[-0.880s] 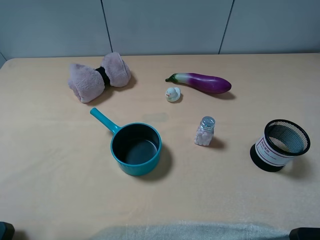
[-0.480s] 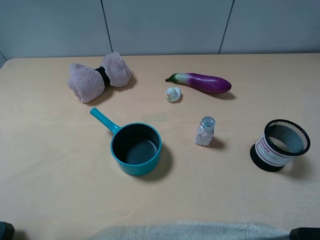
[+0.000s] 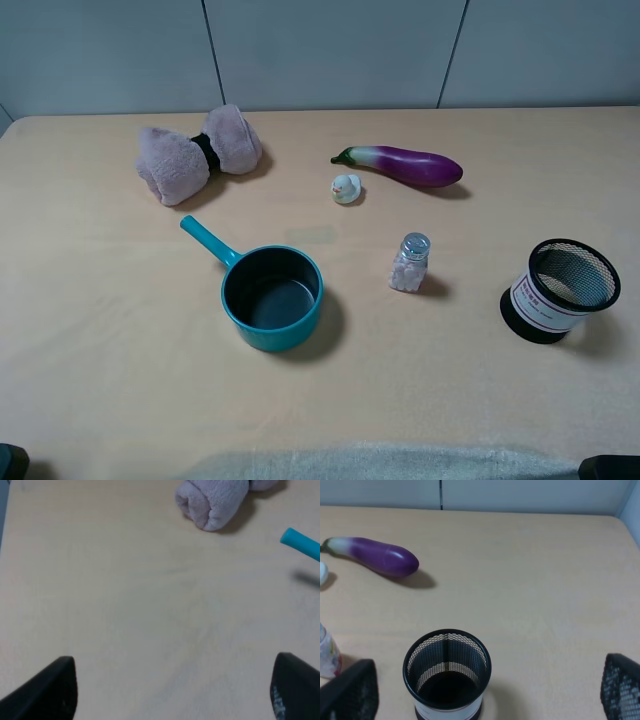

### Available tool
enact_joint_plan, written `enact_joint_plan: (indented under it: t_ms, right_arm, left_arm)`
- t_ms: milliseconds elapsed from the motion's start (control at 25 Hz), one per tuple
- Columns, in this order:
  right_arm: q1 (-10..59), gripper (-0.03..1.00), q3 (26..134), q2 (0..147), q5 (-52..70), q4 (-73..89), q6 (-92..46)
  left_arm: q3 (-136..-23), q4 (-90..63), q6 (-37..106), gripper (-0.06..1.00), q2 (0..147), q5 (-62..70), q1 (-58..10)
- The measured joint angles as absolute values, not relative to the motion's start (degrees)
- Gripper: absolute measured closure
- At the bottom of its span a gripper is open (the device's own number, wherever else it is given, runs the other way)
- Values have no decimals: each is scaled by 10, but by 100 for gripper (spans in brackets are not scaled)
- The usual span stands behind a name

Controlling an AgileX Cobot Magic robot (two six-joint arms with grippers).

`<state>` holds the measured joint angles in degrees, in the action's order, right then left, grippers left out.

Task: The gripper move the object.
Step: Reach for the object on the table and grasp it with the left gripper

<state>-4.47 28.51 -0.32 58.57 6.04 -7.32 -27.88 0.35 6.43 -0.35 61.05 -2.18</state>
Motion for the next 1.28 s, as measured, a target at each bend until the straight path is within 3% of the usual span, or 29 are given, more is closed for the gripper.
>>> enact_joint_plan:
  t_ms: [920,1280]
  right_arm:
    - [-45,29,285,-3,586,60,-73]
    - [-45,29,285,-3,586,60,-73]
  left_arm:
    - [-279,5,64,17,5,610,-22]
    - [-357,5,64,17,266,589,-22]
